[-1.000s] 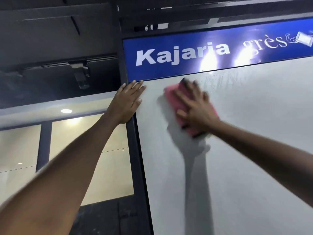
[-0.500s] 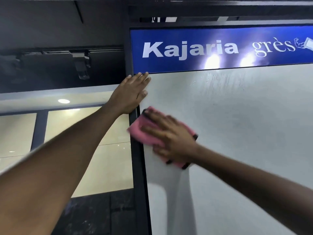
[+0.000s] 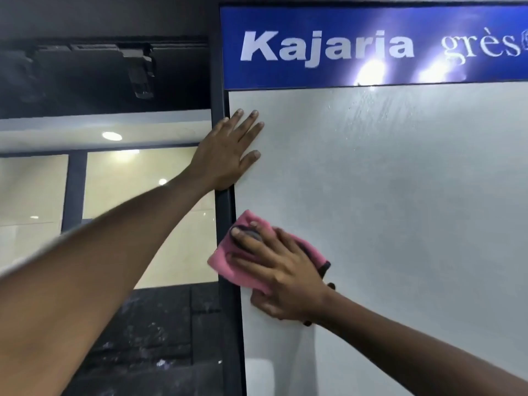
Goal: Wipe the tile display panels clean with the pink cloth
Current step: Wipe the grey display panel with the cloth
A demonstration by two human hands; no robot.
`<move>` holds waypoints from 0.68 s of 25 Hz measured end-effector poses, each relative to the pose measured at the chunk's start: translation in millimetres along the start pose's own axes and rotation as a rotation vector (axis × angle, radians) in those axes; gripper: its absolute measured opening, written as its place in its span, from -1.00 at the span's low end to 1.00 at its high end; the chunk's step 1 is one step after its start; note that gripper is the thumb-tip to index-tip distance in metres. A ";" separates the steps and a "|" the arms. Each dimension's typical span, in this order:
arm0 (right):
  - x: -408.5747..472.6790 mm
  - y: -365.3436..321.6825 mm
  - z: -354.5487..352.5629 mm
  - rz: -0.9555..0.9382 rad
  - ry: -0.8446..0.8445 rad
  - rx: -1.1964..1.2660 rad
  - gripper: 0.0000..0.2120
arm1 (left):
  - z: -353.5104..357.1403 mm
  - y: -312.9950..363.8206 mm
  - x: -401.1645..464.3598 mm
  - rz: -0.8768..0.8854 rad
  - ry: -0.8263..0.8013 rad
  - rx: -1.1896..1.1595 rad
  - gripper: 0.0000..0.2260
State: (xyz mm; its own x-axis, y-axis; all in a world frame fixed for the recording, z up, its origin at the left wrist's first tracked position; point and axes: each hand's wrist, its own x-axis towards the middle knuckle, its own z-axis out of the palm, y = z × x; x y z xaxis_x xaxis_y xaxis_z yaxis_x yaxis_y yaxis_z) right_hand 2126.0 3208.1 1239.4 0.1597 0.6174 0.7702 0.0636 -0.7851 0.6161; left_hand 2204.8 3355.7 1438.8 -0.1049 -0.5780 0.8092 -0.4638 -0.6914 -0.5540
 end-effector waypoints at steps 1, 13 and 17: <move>-3.6 -6.9 -1.3 -0.086 -0.053 -0.008 -0.37 | -4.8 6.3 -2.1 0.006 -0.008 -0.005 -0.36; -31.1 69.9 -35.4 0.628 0.336 0.020 -0.38 | 22.4 53.8 -49.6 0.038 0.010 -0.014 -0.48; -77.4 -69.9 9.3 -0.152 -0.089 0.045 -0.39 | 8.6 58.6 -54.5 0.013 0.029 -0.059 -0.48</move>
State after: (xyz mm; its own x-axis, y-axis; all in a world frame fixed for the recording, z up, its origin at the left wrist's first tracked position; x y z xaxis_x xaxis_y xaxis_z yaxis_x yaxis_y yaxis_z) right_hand 2118.3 3214.8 1135.1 0.2309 0.7241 0.6499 0.1371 -0.6855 0.7150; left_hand 2190.9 3342.9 1360.6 -0.1359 -0.5736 0.8078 -0.5128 -0.6569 -0.5527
